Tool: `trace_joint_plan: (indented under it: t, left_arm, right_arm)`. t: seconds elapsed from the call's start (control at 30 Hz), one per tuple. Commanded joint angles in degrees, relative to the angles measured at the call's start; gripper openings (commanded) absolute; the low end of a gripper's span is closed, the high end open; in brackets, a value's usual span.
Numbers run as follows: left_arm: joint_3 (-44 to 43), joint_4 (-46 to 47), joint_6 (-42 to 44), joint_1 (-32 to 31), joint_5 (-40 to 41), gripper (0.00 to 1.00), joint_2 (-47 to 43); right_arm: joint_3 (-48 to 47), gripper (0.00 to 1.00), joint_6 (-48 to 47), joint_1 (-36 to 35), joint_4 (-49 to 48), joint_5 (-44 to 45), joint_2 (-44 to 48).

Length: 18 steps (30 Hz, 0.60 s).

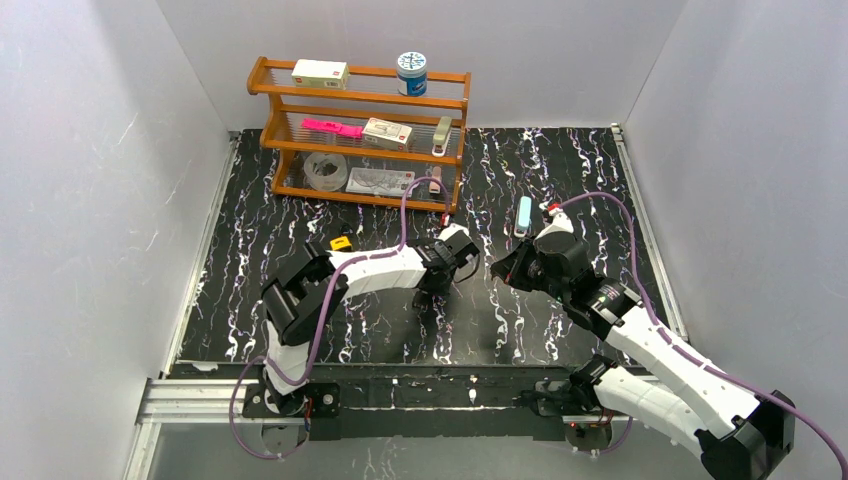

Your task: Unlock with the key

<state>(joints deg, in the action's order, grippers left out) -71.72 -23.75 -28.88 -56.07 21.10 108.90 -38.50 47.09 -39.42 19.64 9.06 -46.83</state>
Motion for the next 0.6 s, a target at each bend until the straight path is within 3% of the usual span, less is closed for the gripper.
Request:
trace_joint_plan:
  t: [0.0,0.13,0.37,0.57]
  left_arm:
    - [2.0,0.2,0.0,1.4,-1.7,0.09,-1.0]
    - [2.6,1.4,1.4,2.3,-4.0,0.00,-3.7]
    - [7.2,11.6,7.6,2.3,-12.8,0.00,-14.7]
    - [16.8,26.7,11.3,2.4,-19.4,0.00,-27.0]
  right_arm:
    - [-0.3,0.01,0.7,0.3,-0.8,1.1,0.3]
    - [-0.7,0.01,0.9,0.3,-0.9,1.0,-0.4]
    - [-0.5,0.01,1.9,0.6,-2.0,0.1,-3.4]
    - [0.2,0.01,3.6,1.9,-3.9,-2.0,-6.7]
